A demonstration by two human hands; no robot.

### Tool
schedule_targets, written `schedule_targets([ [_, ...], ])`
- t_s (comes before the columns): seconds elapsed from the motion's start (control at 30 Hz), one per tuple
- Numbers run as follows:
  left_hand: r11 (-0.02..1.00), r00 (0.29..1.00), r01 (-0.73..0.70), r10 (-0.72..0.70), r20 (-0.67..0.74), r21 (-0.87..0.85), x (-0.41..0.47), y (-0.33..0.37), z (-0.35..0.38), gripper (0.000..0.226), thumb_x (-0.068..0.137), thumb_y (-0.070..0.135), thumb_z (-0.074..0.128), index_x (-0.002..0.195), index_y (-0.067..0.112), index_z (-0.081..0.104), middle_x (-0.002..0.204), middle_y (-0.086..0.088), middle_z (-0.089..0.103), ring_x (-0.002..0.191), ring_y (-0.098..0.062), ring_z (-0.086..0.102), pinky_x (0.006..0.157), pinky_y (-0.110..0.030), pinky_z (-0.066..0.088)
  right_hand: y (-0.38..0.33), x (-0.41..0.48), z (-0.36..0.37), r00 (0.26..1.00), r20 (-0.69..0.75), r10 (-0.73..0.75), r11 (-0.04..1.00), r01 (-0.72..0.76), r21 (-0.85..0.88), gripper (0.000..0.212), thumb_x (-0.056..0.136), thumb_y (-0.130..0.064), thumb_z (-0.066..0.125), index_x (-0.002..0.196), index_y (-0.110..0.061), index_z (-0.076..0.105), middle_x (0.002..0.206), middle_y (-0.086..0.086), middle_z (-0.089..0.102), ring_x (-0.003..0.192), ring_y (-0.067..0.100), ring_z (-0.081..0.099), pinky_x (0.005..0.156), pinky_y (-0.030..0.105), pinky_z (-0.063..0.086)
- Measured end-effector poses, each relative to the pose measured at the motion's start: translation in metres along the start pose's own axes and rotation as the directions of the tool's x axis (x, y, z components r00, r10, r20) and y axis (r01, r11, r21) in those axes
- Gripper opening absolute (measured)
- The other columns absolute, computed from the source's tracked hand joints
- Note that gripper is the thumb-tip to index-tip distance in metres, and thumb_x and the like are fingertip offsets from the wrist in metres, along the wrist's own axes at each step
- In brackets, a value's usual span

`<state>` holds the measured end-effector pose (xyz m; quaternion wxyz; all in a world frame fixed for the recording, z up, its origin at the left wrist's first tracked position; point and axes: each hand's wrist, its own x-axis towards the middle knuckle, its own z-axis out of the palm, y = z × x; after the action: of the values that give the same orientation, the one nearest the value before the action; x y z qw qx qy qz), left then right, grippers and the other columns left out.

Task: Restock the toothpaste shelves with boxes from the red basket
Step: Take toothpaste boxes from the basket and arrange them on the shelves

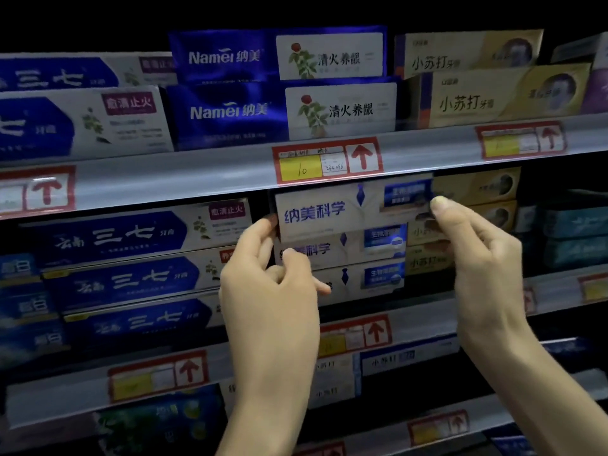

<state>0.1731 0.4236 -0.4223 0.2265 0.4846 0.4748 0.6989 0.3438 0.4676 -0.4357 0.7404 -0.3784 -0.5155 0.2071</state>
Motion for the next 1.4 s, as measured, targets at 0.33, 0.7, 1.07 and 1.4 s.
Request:
schedule_targets([
  [0.33,0.994,0.997,0.011,-0.018,0.069,0.107,0.027,-0.008,0.001,0.023,0.097,-0.001,0.051,0.113,0.017,0.053,0.064,0.002,0.067,0.046,-0.006,0.062,0.043,-0.013,0.041,0.028,0.012,0.009,0.996,0.085,-0.02,0.998,0.016,0.053,0.05,0.104,-0.032,0.049,0.102,0.016,0.06,0.09,0.022,0.062,0.078,-0.001,0.058,0.068,0.012,0.048],
  [0.7,0.967,0.987,0.131,-0.149,0.068,0.218,0.021,-0.011,0.008,0.049,0.101,0.007,0.046,0.09,0.055,0.041,0.089,-0.006,0.07,0.049,0.003,0.06,0.047,-0.015,0.043,0.026,0.004,0.012,0.995,0.092,0.036,0.999,-0.033,-0.035,0.034,0.092,-0.038,0.057,0.095,-0.006,0.068,0.095,0.028,0.063,0.086,0.042,0.056,0.075,0.051,0.051],
  [1.07,0.978,0.997,0.068,-0.075,0.025,0.195,0.008,-0.013,0.007,0.058,0.104,0.01,0.045,0.158,0.03,0.032,0.077,-0.006,0.071,0.044,-0.005,0.058,0.04,-0.009,0.038,0.027,-0.004,0.013,0.99,0.104,0.095,0.994,-0.089,-0.06,0.031,0.1,-0.028,0.062,0.126,-0.012,0.062,0.123,-0.002,0.066,0.12,0.012,0.059,0.098,0.036,0.053],
  [1.4,0.953,0.987,-0.081,0.118,0.111,-0.29,-0.01,-0.02,-0.021,0.02,0.099,0.012,0.053,0.109,0.016,0.07,0.105,-0.005,0.075,0.072,-0.023,0.062,0.071,-0.03,0.053,0.0,-0.044,-0.007,0.98,0.027,0.197,0.971,-0.199,0.132,0.066,0.083,-0.043,0.071,0.147,-0.036,0.054,0.143,-0.014,0.059,0.133,0.0,0.054,0.114,0.041,0.046],
])
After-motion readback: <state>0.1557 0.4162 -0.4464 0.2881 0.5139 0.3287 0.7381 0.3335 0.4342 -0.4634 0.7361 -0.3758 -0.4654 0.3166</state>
